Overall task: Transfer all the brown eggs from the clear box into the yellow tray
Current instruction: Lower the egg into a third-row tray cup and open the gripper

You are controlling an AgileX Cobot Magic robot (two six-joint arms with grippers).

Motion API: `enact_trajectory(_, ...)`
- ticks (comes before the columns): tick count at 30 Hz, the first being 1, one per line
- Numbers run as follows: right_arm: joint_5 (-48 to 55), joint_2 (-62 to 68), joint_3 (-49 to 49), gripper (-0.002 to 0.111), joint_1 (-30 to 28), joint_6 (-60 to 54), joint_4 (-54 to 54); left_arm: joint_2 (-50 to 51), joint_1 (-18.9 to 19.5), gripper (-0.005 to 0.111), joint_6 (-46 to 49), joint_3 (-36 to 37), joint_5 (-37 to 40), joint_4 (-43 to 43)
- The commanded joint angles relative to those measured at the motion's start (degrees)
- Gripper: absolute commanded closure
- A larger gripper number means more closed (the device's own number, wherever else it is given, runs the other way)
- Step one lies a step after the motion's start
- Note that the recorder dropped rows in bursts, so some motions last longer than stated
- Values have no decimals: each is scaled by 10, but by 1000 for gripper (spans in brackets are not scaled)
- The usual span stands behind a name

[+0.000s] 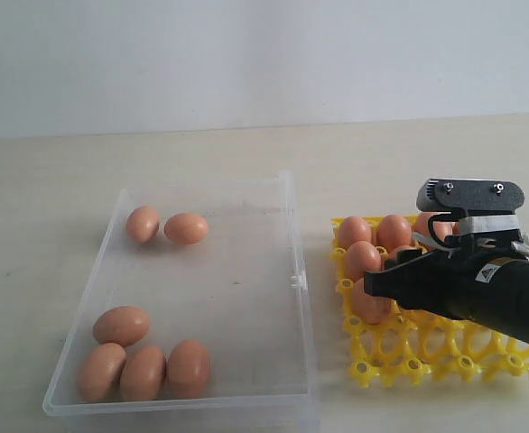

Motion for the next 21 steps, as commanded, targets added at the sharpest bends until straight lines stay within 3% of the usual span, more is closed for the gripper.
enact_trajectory(1,-12,1,-3,106,-2,0,-7,0,-2,107,-2,-2,-8,-1)
enact_trajectory(5,-14,1,-3,76,-2,-1,-7,0,-2,107,-2,-2,-8,-1)
enact_trajectory(8,-14,1,-3,62,-2,-5,-7,0,-2,107,-2,-2,-8,-1)
enact_trajectory(12,-17,1,-3,55,-2,-5,-7,0,-2,107,-2,-2,-8,-1)
enact_trajectory(21,-22,1,-3,55,-2,-6,-7,0,-2,107,-2,-2,-8,-1)
